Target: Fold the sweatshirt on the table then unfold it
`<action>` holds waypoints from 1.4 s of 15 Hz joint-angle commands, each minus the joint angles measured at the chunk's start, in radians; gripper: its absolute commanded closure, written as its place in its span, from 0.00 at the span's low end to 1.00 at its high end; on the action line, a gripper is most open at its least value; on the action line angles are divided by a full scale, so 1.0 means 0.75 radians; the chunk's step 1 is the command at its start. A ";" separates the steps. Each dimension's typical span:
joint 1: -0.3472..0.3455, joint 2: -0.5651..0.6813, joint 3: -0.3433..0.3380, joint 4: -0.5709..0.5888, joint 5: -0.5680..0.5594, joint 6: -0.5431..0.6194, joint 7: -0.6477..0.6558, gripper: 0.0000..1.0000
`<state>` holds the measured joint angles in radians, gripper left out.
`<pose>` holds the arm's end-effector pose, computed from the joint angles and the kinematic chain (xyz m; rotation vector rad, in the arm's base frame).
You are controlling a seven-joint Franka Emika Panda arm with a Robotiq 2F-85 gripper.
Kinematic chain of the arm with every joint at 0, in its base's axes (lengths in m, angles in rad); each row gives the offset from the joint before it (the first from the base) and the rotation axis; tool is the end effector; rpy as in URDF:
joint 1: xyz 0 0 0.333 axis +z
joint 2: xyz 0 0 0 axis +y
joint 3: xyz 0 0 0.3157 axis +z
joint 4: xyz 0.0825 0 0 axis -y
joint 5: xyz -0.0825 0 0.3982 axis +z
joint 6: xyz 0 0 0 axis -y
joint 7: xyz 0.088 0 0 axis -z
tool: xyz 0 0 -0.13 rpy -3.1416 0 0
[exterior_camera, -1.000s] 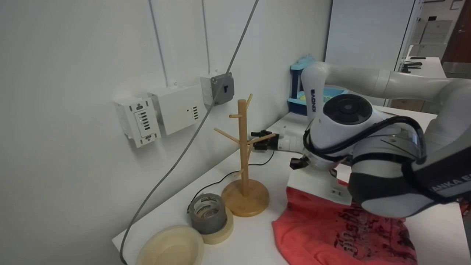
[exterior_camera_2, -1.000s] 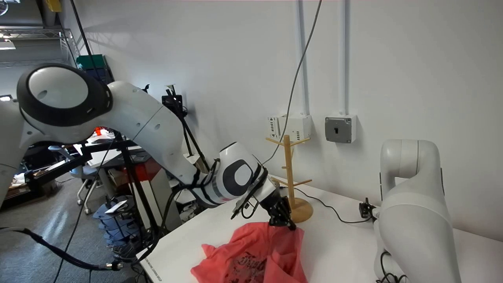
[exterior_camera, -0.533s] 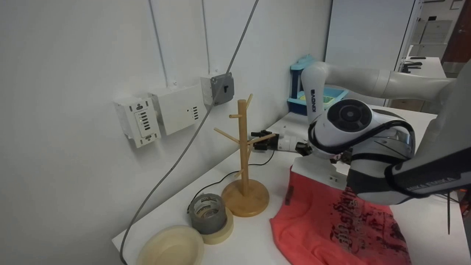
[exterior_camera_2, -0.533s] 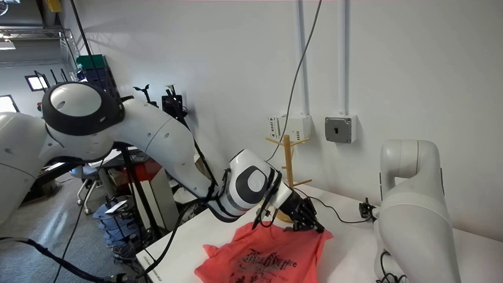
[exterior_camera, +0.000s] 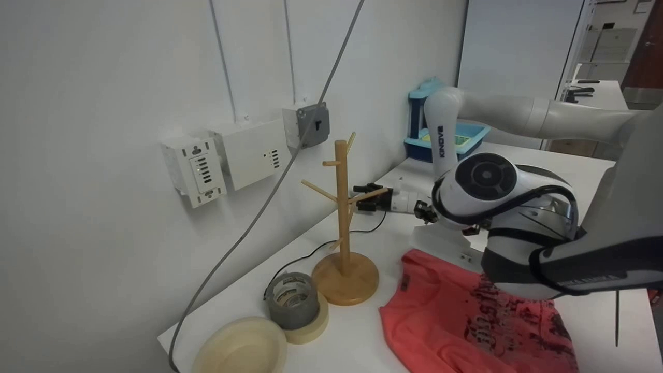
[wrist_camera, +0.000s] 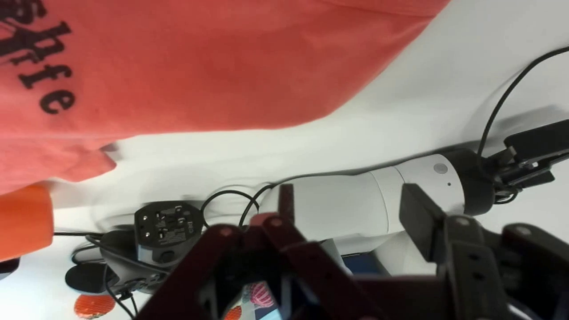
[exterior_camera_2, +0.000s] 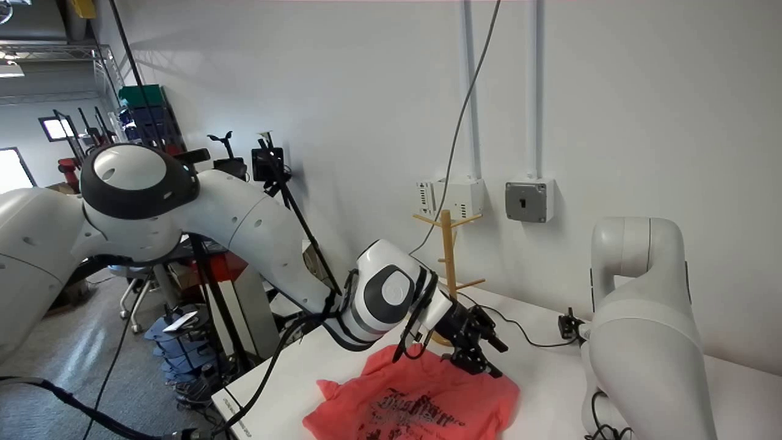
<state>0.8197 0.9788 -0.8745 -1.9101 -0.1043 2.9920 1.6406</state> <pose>0.6721 0.0054 0.1418 2.2702 -1.5403 1.0627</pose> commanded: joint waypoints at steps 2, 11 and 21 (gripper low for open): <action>-0.042 -0.194 0.069 -0.052 0.007 -0.105 -0.221 0.01; -0.303 -0.680 0.335 -0.112 -0.088 -0.592 -0.713 0.00; -0.892 -1.124 0.945 -0.466 0.097 -0.561 -1.361 0.00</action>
<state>0.2636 0.2443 -0.2635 -2.1482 -0.1120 2.5538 0.7866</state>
